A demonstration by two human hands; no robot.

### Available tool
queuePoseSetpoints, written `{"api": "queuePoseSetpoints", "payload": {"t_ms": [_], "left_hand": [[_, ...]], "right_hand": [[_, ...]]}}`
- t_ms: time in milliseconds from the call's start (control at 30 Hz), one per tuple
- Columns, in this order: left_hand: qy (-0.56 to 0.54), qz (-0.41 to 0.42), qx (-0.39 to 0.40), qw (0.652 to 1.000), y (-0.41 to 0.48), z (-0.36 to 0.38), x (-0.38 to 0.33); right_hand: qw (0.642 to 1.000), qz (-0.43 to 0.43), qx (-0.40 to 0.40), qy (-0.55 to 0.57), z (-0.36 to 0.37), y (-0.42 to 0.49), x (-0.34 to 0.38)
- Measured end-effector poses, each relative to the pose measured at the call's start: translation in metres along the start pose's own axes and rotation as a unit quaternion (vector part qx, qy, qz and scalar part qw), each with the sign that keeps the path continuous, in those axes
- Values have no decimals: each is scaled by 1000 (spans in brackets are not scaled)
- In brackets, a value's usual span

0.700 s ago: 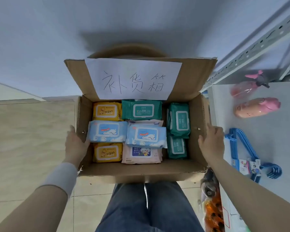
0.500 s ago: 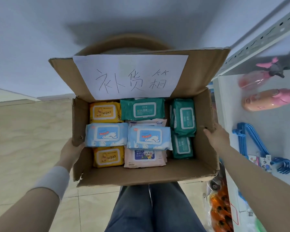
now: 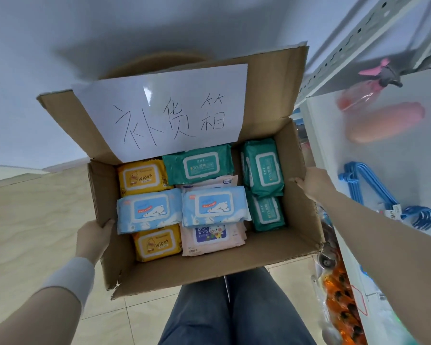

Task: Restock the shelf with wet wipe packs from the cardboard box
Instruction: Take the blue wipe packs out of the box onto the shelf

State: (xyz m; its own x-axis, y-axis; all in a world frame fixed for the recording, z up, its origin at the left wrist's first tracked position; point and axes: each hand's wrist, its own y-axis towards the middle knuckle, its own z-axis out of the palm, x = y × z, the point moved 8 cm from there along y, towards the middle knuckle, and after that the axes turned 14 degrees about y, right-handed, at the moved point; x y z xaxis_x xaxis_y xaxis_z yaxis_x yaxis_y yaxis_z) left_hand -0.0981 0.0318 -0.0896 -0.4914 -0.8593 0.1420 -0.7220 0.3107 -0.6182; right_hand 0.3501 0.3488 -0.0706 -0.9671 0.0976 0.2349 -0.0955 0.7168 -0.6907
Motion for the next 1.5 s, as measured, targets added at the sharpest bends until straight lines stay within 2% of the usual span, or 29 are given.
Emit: {"api": "queuePoseSetpoints", "payload": {"t_ms": [167, 367, 500, 600, 733, 833, 1000, 1300, 1500], "left_hand": [[30, 43, -6, 999, -11, -6, -4], [100, 167, 6, 981, -16, -20, -40], [169, 252, 6, 953, -30, -27, -78], [242, 334, 1, 911, -50, -26, -121], [284, 426, -22, 859, -96, -20, -180], [293, 476, -34, 828, -142, -7, -217], [357, 556, -51, 749, -234, 35, -266], [435, 631, -87, 636, -431, 162, -269], [489, 686, -97, 530, -558, 269, -259]], "right_hand": [[998, 32, -45, 7, 8, -40, -32], [983, 133, -83, 90, 40, -126, -99], [974, 186, -79, 102, 84, -199, -148], [955, 251, -65, 145, 126, -257, -186], [906, 334, -104, 239, 180, -336, -230], [845, 384, -154, 340, 226, -395, -253], [741, 465, -192, 445, 294, -488, -289], [622, 553, -222, 507, 407, -660, -365], [523, 611, -232, 547, 498, -768, -397]]}}
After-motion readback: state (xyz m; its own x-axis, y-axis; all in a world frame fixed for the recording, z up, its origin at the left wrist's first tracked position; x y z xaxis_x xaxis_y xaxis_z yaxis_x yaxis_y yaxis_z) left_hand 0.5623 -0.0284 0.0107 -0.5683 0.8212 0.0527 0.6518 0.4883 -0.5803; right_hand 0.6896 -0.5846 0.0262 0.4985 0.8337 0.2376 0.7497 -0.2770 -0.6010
